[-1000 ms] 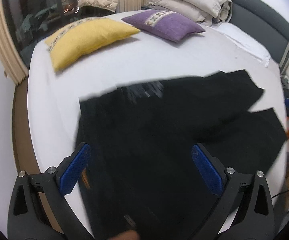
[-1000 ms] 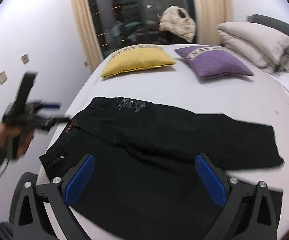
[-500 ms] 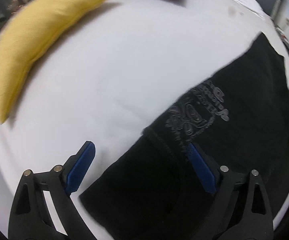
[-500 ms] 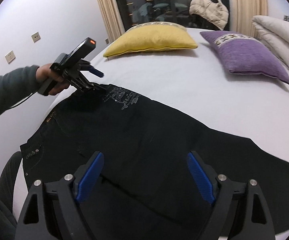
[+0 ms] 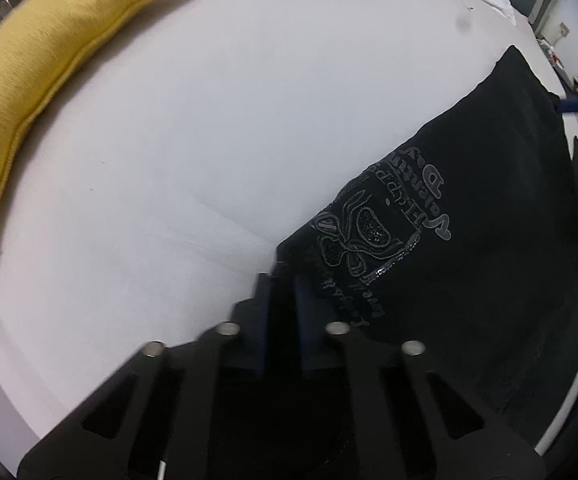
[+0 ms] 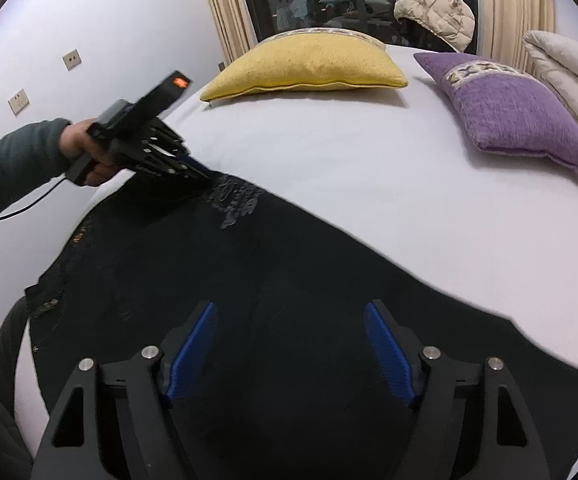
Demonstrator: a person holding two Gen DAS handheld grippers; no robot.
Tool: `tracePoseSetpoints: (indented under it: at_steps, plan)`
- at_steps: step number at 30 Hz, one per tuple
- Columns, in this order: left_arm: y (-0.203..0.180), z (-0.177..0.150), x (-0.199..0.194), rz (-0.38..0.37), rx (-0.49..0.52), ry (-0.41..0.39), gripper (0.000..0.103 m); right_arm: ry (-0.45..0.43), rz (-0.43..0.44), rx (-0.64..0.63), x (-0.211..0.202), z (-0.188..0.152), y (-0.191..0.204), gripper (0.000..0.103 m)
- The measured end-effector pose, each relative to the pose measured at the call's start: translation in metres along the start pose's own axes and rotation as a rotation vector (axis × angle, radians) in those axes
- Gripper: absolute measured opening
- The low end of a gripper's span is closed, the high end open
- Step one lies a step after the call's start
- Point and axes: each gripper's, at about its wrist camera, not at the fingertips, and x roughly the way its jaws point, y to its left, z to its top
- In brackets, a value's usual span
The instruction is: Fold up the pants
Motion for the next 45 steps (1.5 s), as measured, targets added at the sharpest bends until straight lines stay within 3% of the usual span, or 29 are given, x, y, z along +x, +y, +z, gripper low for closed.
tracePoseSetpoints:
  at_steps: [5,14,21,23,37,39,41,43,45]
  plan:
    - [-0.022,-0.016,-0.023,0.074,0.034,-0.099,0.005,0.04,-0.019,-0.067,0.019,0.03,-0.013,0.073]
    - [-0.038,-0.034,-0.055,0.114,0.074,-0.235,0.005,0.184,-0.055,-0.143,0.076,0.058,-0.028,0.064]
    - [-0.05,-0.04,-0.07,0.13,0.112,-0.288,0.005,0.27,-0.031,-0.17,0.11,0.069,-0.029,0.063]
    - [-0.071,-0.067,-0.091,0.127,0.111,-0.304,0.005,0.302,-0.016,-0.154,0.118,0.07,-0.036,0.063]
    - [-0.093,-0.097,-0.114,0.143,0.155,-0.382,0.005,0.373,0.032,-0.15,0.122,0.065,-0.069,0.063]
    - [-0.096,-0.1,-0.115,0.14,0.159,-0.39,0.005,0.391,0.032,-0.172,0.124,0.066,-0.066,0.057]
    - [-0.099,-0.102,-0.116,0.138,0.16,-0.394,0.005,0.394,0.048,-0.181,0.123,0.067,-0.062,0.035]
    - [-0.099,-0.104,-0.115,0.136,0.154,-0.393,0.005,0.39,0.049,-0.202,0.119,0.069,-0.057,0.023]
    - [-0.098,-0.105,-0.115,0.138,0.144,-0.39,0.005,0.38,0.038,-0.212,0.115,0.07,-0.053,0.019]
